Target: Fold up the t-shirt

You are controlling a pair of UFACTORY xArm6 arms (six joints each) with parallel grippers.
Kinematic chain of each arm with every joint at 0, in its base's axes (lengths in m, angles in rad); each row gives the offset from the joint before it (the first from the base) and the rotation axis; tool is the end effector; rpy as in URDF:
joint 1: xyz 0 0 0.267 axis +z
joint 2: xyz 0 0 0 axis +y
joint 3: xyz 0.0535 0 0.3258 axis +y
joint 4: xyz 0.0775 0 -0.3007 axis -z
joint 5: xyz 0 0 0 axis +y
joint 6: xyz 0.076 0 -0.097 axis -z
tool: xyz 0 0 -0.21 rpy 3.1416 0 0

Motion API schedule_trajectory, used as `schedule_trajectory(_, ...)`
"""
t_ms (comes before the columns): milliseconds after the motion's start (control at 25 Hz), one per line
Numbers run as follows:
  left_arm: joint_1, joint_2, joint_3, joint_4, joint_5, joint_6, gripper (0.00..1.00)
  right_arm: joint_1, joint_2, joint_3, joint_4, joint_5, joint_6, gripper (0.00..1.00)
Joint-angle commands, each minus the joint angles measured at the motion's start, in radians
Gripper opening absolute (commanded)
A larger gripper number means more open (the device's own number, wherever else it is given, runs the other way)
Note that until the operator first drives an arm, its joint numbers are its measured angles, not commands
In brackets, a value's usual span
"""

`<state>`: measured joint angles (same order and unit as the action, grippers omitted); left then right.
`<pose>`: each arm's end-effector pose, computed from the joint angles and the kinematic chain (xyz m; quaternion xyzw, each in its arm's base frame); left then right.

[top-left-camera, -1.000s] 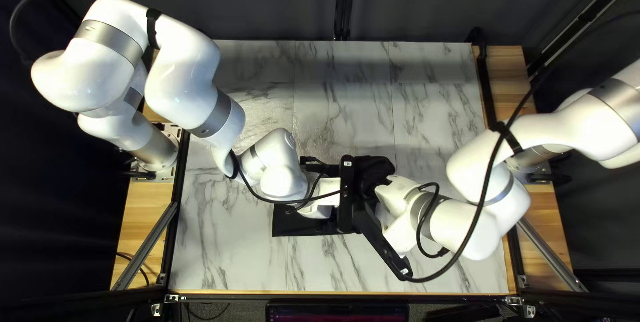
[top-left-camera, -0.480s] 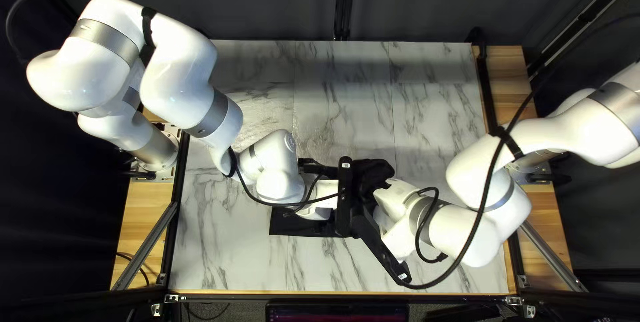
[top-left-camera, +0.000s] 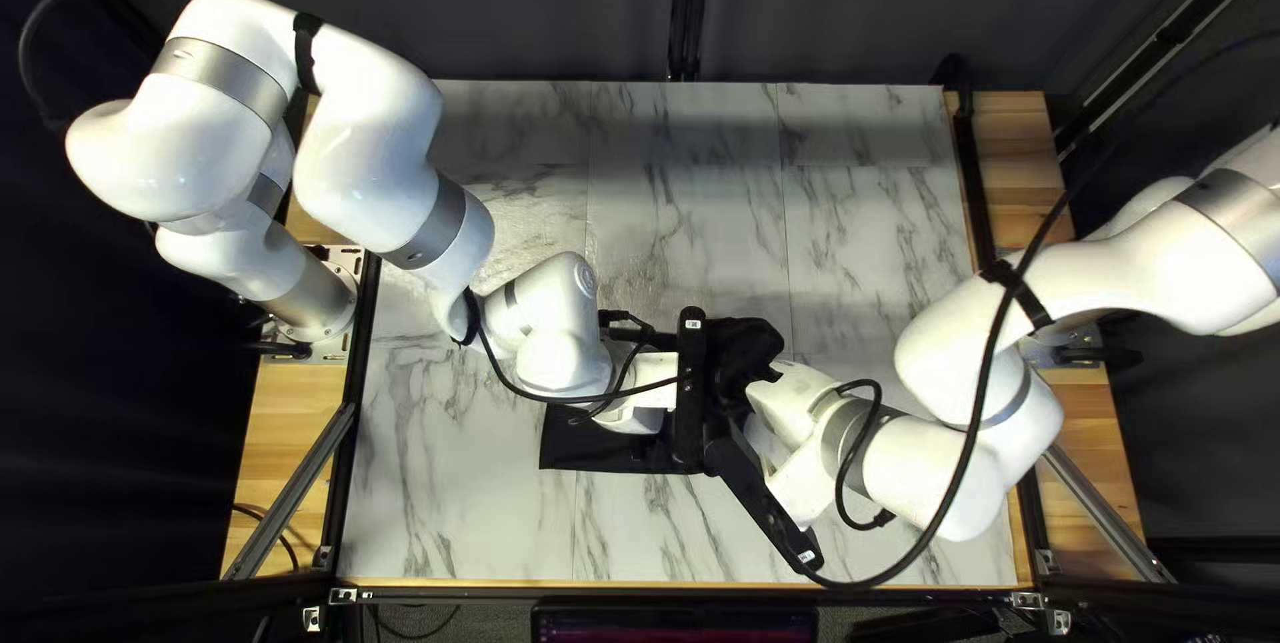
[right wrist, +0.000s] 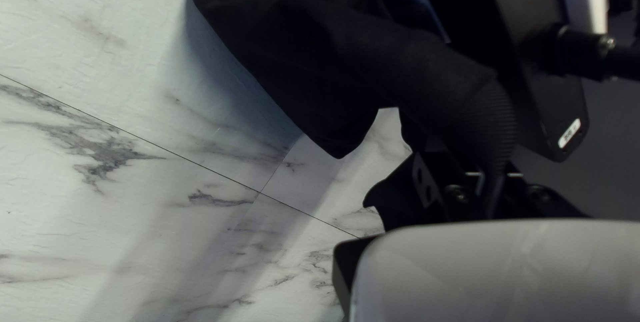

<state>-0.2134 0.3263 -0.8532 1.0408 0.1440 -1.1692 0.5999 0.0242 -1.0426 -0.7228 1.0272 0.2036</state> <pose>0.5271 -0.1417 0.0734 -0.9723 0.0252 -0.2315 0.0209 0.4636 0.1381 0.2395 0.8808 0.3647 0.1142 0.2794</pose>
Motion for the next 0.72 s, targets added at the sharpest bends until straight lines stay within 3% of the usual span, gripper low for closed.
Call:
schedule_trajectory(40, 0.003, -0.004, -0.001, 0.016, -0.004, -0.009, 1.00, -0.001, 0.004, -0.008, 0.001, 0.004, -0.008, 0.00)
schedule_trajectory(240, 0.006, -0.048, 0.029, 0.086, -0.012, -0.068, 1.00, -0.003, 0.009, -0.019, 0.008, 0.010, -0.020, 0.00)
schedule_trajectory(520, -0.023, -0.125, 0.087, 0.111, 0.021, -0.110, 1.00, -0.004, 0.010, -0.027, 0.014, 0.015, -0.028, 0.00)
schedule_trajectory(720, -0.033, -0.145, 0.110, 0.192, 0.032, -0.206, 1.00, -0.004, 0.012, -0.030, 0.016, 0.015, -0.030, 0.00)
